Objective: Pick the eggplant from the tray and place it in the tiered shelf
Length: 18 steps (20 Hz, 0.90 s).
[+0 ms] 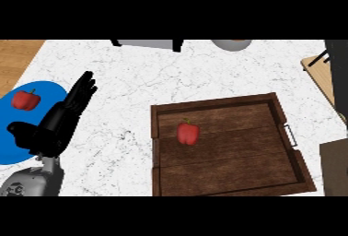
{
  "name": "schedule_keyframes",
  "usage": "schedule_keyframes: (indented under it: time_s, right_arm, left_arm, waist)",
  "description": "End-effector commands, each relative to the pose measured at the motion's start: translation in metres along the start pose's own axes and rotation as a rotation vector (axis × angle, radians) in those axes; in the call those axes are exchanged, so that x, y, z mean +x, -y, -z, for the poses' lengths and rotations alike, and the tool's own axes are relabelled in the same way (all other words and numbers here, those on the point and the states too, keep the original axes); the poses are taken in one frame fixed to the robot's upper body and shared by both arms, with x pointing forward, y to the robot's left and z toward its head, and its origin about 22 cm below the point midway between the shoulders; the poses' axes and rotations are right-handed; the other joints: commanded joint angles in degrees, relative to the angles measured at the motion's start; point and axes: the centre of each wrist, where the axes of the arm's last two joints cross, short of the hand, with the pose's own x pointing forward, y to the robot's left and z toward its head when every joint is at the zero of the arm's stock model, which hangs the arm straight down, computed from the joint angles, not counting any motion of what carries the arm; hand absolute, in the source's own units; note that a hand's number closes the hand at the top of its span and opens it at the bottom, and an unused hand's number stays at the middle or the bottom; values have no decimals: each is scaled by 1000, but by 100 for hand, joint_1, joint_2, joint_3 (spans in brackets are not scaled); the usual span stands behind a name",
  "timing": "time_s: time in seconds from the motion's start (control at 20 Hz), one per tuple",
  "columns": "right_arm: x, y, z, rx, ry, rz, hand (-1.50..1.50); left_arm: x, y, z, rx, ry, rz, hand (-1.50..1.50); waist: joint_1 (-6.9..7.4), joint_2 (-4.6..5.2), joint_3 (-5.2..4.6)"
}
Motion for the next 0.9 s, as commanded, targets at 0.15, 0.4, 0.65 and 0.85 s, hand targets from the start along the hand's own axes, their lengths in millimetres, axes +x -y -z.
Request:
schedule_keyframes:
  time_s: [0.15, 0.4, 0.65, 0.85]
  right_arm:
    - [6, 43, 33, -107, -232, 585, 150]
    - [-55, -41, 47, -56, -97, -75, 150]
    - [-46, -34, 70, -104, -116, -353, 150]
    - [-37, -27, 81, -136, -90, -446, 150]
  left_arm:
    - [3, 1, 3, 1, 9, 1, 0]
    - [0, -10, -3, 26, -5, 10, 0]
    - [-1, -10, -7, 17, -18, 10, 0]
    - [2, -9, -3, 26, -7, -3, 0]
  waist:
    - [-1, 43, 45]
    - [-225, 62, -59]
    - [-82, -64, -36]
    - [-122, -70, -14]
